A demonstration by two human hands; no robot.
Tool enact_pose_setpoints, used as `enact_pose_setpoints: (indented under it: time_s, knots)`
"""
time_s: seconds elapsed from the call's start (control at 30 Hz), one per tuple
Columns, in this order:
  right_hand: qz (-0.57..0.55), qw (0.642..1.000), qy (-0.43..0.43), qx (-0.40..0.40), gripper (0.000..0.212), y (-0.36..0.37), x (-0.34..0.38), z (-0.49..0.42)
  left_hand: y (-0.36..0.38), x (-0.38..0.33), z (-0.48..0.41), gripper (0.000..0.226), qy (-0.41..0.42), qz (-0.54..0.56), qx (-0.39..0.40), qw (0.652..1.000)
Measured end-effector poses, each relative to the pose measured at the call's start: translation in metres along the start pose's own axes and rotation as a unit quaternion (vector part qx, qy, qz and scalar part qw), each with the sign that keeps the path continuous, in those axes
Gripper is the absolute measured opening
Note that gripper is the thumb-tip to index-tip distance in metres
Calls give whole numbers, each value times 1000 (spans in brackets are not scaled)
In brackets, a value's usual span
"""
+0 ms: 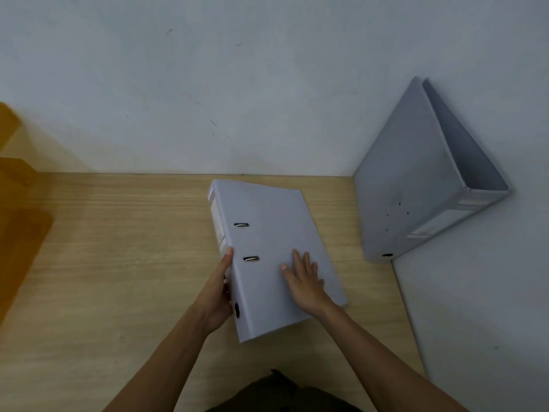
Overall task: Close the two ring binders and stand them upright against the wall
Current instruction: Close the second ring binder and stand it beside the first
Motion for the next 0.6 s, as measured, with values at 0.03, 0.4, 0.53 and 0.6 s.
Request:
enact_pose_setpoints:
  time_s: [0.03, 0.4, 0.53, 0.6]
  knots:
    - [-24, 1000, -1, -12, 69, -6, 1, 4, 14, -2, 1, 73, 1, 24, 52, 998]
    - [-209, 971, -64, -94, 69, -37, 24, 38, 80, -22, 27, 67, 32, -32, 192, 980]
    - [-176, 966, -156, -108, 58, -50, 60, 59, 97, -27, 35, 64, 75, -70, 189, 977]
    - [-152, 962, -190, -122, 55, -56, 76, 69, 106, -29, 40, 60, 110, -89, 194, 971]
Point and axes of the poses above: each hand's wrist, its own z-axis away from the middle knuckle, its own y-axis out of the palm, x = y × z, the point moved 6 cm from there along -z, towards the middle knuckle, and after that the axes turned 4 degrees about -z, right-handed, at the moved point
